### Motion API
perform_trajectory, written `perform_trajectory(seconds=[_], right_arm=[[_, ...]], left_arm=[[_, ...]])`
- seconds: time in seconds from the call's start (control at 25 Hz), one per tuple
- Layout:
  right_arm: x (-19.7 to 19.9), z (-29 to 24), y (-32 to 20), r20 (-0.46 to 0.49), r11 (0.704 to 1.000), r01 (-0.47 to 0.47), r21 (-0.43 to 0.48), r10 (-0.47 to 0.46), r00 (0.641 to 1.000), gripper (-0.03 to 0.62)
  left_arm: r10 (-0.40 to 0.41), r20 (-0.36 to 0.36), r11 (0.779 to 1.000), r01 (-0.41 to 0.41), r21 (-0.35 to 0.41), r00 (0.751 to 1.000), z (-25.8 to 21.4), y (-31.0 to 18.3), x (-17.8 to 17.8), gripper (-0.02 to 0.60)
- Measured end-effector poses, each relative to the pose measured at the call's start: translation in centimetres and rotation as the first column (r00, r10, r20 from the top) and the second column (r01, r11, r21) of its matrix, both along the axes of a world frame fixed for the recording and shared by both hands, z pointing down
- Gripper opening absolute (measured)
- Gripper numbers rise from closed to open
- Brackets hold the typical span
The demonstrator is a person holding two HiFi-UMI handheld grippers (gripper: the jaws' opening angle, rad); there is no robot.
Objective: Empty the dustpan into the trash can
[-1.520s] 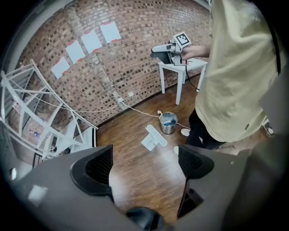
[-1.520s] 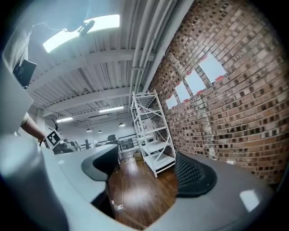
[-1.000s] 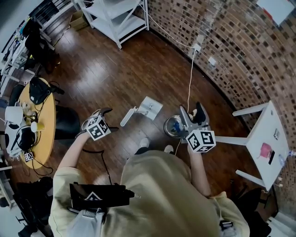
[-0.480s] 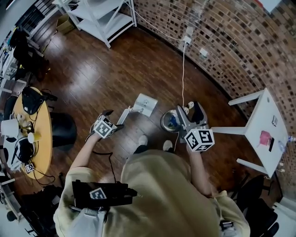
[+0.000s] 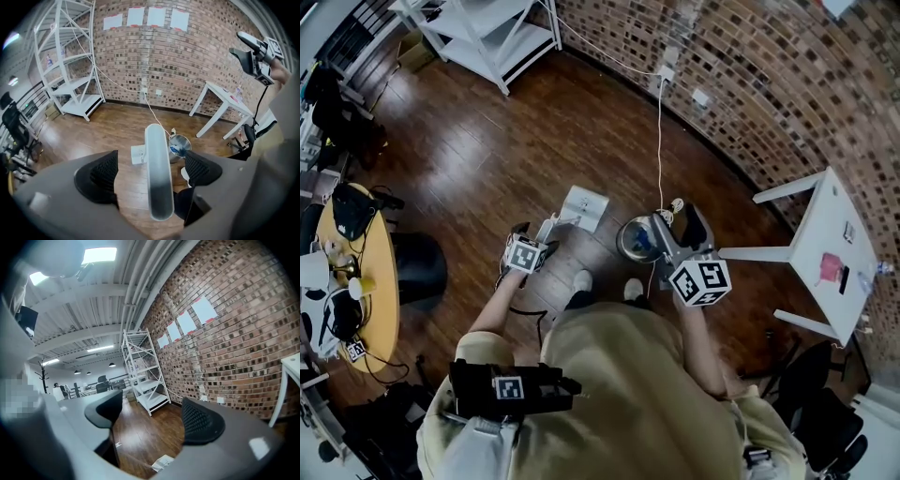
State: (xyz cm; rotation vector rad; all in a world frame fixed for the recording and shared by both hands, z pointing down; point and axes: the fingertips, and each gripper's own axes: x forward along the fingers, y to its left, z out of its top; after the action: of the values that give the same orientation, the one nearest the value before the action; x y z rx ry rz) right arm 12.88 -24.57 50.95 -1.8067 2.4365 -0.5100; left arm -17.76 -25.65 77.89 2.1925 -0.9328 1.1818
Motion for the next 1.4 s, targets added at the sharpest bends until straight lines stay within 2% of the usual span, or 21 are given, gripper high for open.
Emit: perform_trajectory(seconds=[0.16,0.32,0.52,0.64,0.84,1.0,1.12,1.24,1.4], right_arm=[[-0.2,-0.2,0.3,-0.008,1.0,0.002,-0.005,-0.002,1.0,0.383],[-0.1,0.2,0.9,0.008,1.0,-0.006,-0.025,0.006,1.0,0.383],[0.4,0.2,1.3,0.016,0.999,-0.03,-0.036,0.031,0.999,0.382],[0.8,0.3,1.6,0.03,0.998,-0.041,-0.038,0.042,0.999,0.37],[0.9,0.5,1.9,0.038,0.998,-0.047,-0.044,0.049,0.998,0.362],[0.8,0.4,2.1,0.041,0.998,-0.041,-0.038,0.042,0.998,0.362],[0.8,0.1,2.2,0.037,0.999,-0.041,-0.029,0.042,0.998,0.362],[1.0,-0.1,2.4,0.035,0.999,-0.042,-0.024,0.043,0.998,0.362],[1.4,-0.2,2.8,0.039,0.999,-0.039,-0.025,0.04,0.998,0.362]], left_arm=[[-0.089,-0.005,0.996,0.089,-0.027,0.996,2.4,-0.7,0.4,0.443],[-0.128,0.003,0.99,0.128,-0.059,0.992,3.9,-1.1,0.5,0.436],[-0.178,0.068,0.983,0.18,-0.034,0.982,4.6,-2.4,-0.6,0.373],[-0.155,0.082,0.986,0.16,-0.055,0.984,5.0,-2.4,-0.2,0.361],[-0.133,0.135,0.987,0.144,-0.072,0.982,5.8,-2.1,-0.6,0.295],[-0.019,0.197,0.996,0.035,-0.076,0.98,6.2,-1.4,0.2,0.191],[0.089,0.24,0.995,-0.076,-0.064,0.967,6.0,-1.3,1.3,0.045],[0.111,0.219,0.993,-0.101,-0.056,0.969,5.4,-1.4,2.6,0.009],[0.107,0.187,0.993,-0.098,-0.058,0.977,4.2,-2.0,4.2,0.0]])
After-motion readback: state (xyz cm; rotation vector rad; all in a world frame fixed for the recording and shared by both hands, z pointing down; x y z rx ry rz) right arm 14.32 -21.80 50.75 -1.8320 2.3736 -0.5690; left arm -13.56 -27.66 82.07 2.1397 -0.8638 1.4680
